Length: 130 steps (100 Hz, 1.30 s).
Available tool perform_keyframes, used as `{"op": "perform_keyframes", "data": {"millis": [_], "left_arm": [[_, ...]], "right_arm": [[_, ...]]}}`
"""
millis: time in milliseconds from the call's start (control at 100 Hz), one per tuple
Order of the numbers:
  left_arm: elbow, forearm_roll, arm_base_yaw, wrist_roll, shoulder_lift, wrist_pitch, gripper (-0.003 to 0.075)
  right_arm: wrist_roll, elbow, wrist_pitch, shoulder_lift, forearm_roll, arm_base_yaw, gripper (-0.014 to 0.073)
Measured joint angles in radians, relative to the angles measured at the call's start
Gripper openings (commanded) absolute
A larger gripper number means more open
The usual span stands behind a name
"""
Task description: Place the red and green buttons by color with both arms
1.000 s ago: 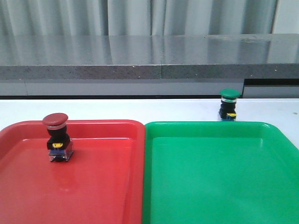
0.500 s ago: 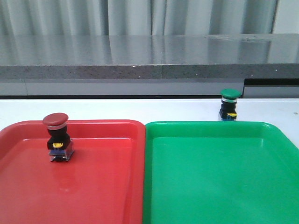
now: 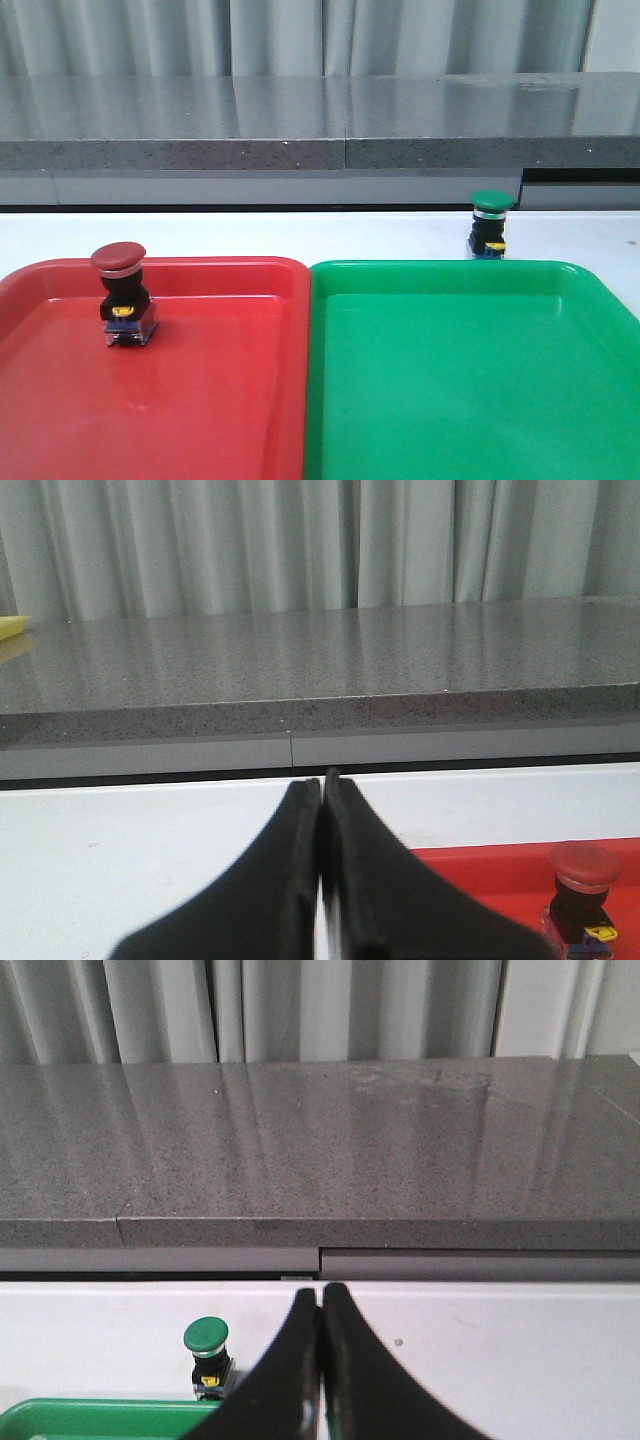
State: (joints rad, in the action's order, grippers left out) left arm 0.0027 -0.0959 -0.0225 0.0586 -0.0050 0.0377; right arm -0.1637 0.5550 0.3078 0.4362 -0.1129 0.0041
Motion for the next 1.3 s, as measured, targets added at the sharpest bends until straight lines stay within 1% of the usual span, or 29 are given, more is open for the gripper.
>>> {"op": "perform_keyframes", "data": {"millis": [110, 180, 380, 460, 500, 550, 600, 720, 770, 840, 970, 1060, 1190, 1300], "left_arm": [[0.0, 0.0, 0.0, 0.0, 0.0, 0.0, -0.0019], [0.0, 0.0, 0.0, 0.0, 0.0, 0.0, -0.0019], [0.0, 0.0, 0.0, 0.0, 0.0, 0.0, -0.0019], [0.0, 0.0, 0.0, 0.0, 0.0, 0.0, -0.0019], [0.0, 0.0, 0.0, 0.0, 0.0, 0.0, -0.0019], [0.0, 0.0, 0.0, 0.0, 0.0, 0.0, -0.0019], [0.0, 0.0, 0.0, 0.0, 0.0, 0.0, -0.0019], [0.0, 0.0, 0.0, 0.0, 0.0, 0.0, -0.0019], [0.0, 0.0, 0.0, 0.0, 0.0, 0.0, -0.0019], [0.0, 0.0, 0.0, 0.0, 0.0, 0.0, -0.0019], [0.0, 0.0, 0.0, 0.0, 0.0, 0.0, -0.0019], [0.0, 0.0, 0.0, 0.0, 0.0, 0.0, -0.0019], [0.0, 0.0, 0.0, 0.0, 0.0, 0.0, -0.0019], [0.0, 0.0, 0.0, 0.0, 0.0, 0.0, -0.0019]], "right_arm": [[0.0, 0.099, 0.106, 0.075, 0.006, 0.0, -0.006], [0.0, 0.135, 0.145, 0.111, 0.025, 0.0, -0.006], [0.0, 0.149, 0.194, 0.159, 0.071, 0.0, -0.0059], [0.0, 0.151, 0.225, 0.168, 0.075, 0.0, -0.0032], [0.0, 0.151, 0.241, 0.17, 0.077, 0.0, 0.0003], [0.0, 0.151, 0.267, 0.17, 0.077, 0.0, 0.0068], [0.0, 0.151, 0.296, 0.17, 0.079, 0.0, 0.0157], [0.0, 0.151, 0.335, 0.17, 0.082, 0.0, 0.0433], [0.0, 0.151, 0.334, 0.17, 0.086, 0.0, 0.0517], [0.0, 0.151, 0.332, 0.17, 0.087, 0.0, 0.0582], [0.0, 0.153, 0.293, 0.177, 0.096, 0.0, 0.0579], [0.0, 0.174, 0.276, 0.22, 0.105, 0.002, 0.0579], [0.0, 0.252, 0.274, 0.353, 0.132, 0.022, 0.0579], [0.0, 0.344, 0.27, 0.5, 0.14, 0.063, 0.0579]]}}
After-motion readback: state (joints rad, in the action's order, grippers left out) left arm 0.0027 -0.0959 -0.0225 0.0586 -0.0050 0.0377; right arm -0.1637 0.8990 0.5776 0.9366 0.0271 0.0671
